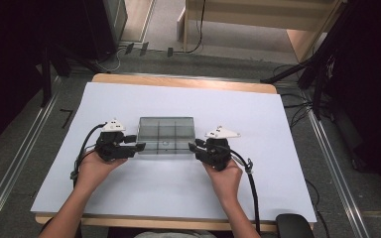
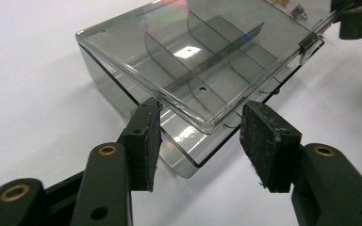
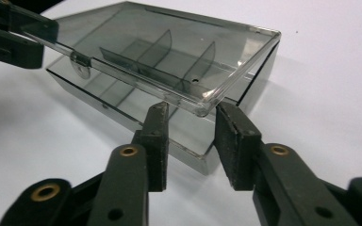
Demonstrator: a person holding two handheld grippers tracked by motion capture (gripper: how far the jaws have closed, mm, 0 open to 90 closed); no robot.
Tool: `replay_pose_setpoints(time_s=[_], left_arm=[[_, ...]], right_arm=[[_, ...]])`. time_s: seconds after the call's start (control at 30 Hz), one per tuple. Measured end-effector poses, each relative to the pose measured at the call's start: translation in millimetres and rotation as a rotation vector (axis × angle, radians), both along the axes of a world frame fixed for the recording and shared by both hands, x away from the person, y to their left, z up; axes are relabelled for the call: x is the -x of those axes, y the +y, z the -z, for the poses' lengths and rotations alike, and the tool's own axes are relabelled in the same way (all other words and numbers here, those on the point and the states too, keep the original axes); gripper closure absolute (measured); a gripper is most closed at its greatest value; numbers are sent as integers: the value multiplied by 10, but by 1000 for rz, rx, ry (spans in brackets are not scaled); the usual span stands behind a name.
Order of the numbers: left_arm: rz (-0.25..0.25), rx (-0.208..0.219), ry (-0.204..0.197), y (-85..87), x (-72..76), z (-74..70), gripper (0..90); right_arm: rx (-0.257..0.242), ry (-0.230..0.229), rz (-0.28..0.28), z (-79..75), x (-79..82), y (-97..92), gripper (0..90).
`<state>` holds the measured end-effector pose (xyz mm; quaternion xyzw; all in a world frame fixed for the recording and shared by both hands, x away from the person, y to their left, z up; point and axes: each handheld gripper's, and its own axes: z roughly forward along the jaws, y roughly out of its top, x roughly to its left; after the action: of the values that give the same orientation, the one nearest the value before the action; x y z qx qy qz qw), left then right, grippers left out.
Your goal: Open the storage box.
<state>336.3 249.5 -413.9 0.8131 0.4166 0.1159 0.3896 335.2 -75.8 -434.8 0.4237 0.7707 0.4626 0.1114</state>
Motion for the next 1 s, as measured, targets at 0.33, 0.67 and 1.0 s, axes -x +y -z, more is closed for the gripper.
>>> replay_pose_setpoints(time_s=[0.33,0.67,1.0], left_arm=[[-3,-4,-7,-26,-62,-79,463],[-15,-10,-11,-41,-112,-160,450],[-51,4,-19,-11,-149,-263,438]], right_arm=[[28,-29,-8,-109,-65,5,635],[51,-50,-25,-218,-161,15,629],[74,-44,-40,-314,-264,29,628]])
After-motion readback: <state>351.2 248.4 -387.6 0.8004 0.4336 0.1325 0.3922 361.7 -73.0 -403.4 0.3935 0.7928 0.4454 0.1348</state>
